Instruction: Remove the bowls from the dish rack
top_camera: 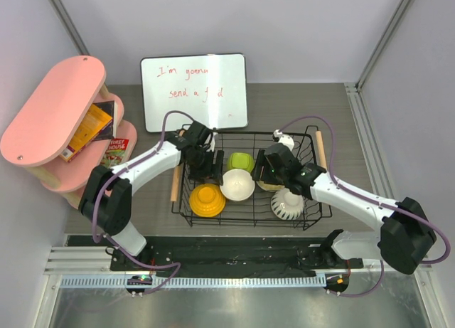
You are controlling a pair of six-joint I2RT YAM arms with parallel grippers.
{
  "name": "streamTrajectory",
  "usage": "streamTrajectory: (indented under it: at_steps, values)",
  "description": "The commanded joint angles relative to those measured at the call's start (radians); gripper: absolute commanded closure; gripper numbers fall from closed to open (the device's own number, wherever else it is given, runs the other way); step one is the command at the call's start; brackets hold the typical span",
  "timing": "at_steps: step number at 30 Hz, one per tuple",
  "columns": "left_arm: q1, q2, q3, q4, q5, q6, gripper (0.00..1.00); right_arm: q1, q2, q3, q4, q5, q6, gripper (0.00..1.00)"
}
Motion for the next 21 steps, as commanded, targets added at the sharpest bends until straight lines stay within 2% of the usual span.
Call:
streamTrajectory:
  at_steps: [1, 16, 21]
  values:
    - [0.001, 0.013, -0.014, 0.025, 0.000, 0.005, 0.28, 0.003, -0.023, -0.013, 0.036, 0.007, -0.010, 0.36]
    - [-0.010, 0.066, 0.107, 0.028, 0.020, -0.035, 0.29, 0.003, -0.030, -0.039, 0.044, 0.005, -0.002, 0.36]
    - [-0.051, 0.123, 0.116, 0.028, 0.018, -0.033, 0.41, 0.003, -0.039, -0.044, 0.042, 0.010, -0.002, 0.36]
